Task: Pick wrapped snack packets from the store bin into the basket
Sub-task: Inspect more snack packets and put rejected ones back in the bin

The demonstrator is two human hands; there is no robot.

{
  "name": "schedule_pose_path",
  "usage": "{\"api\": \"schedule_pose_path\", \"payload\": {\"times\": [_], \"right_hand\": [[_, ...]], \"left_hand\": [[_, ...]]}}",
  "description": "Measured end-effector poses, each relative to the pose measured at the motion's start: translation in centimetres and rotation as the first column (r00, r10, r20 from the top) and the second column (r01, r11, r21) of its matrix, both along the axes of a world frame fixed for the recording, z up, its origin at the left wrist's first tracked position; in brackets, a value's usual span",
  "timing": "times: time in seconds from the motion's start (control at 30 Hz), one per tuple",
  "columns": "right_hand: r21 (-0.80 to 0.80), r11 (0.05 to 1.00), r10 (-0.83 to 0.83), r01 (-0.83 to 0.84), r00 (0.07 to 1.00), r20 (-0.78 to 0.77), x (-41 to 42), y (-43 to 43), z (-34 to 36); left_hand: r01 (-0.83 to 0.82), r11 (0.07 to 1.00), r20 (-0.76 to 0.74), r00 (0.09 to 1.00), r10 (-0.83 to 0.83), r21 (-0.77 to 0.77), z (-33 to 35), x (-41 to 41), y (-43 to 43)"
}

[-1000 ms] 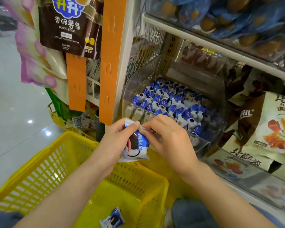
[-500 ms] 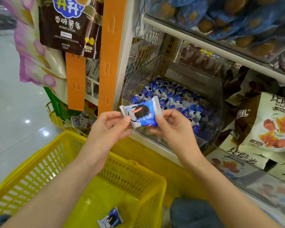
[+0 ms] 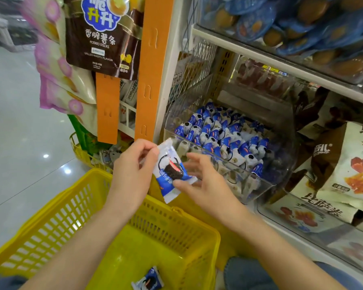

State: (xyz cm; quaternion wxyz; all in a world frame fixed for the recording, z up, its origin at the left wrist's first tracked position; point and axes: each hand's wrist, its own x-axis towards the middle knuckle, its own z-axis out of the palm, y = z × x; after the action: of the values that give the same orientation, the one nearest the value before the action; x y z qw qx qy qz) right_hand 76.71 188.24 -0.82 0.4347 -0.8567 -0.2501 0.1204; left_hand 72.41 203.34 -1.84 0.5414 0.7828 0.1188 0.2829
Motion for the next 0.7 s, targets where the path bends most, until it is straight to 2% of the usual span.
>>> {"api": "schedule_pose_path", "payload": {"times": [0.1, 0.23, 0.37, 0.47, 0.57, 0.7], "right_hand": [[0.126, 0.992, 0.017, -0.025, 0.998, 0.069, -0.2, 0.5, 0.2], [0.154, 0.988, -0.008, -0.012, 0.992, 0.127, -0.3, 0.7, 0.6], [0.245, 0.966, -0.095, 0.077, 0.994, 0.061, -0.1, 0.5, 0.9], [0.284, 0.957, -0.074, 0.062, 0.997, 0.032, -0.1, 0.4, 1.0], [0.228, 0.974, -0.016, -0.015, 0.991, 0.135, -0.2, 0.4, 1.0], [0.146, 0.989, -0.012, -0.023, 0.971, 0.239, 0.0, 0.2, 1.0]], "left_hand": [[0.086, 0.985, 0.003, 0.996, -0.087, 0.151, 0.2, -0.5, -0.2], [0.200, 0.954, -0.012, 0.979, -0.202, 0.223, 0.5, -1.2, -1.0], [0.192, 0.981, -0.055, 0.980, -0.190, 0.032, 0.1, -1.1, -1.7], [0.228, 0.971, -0.103, 0.967, -0.235, -0.075, 0.0, -1.1, -2.0], [0.239, 0.953, -0.118, 0.958, -0.263, -0.188, 0.0, -0.8, -1.8], [0.245, 0.920, -0.160, 0.939, -0.303, -0.306, -0.2, -0.5, -1.7]]}}
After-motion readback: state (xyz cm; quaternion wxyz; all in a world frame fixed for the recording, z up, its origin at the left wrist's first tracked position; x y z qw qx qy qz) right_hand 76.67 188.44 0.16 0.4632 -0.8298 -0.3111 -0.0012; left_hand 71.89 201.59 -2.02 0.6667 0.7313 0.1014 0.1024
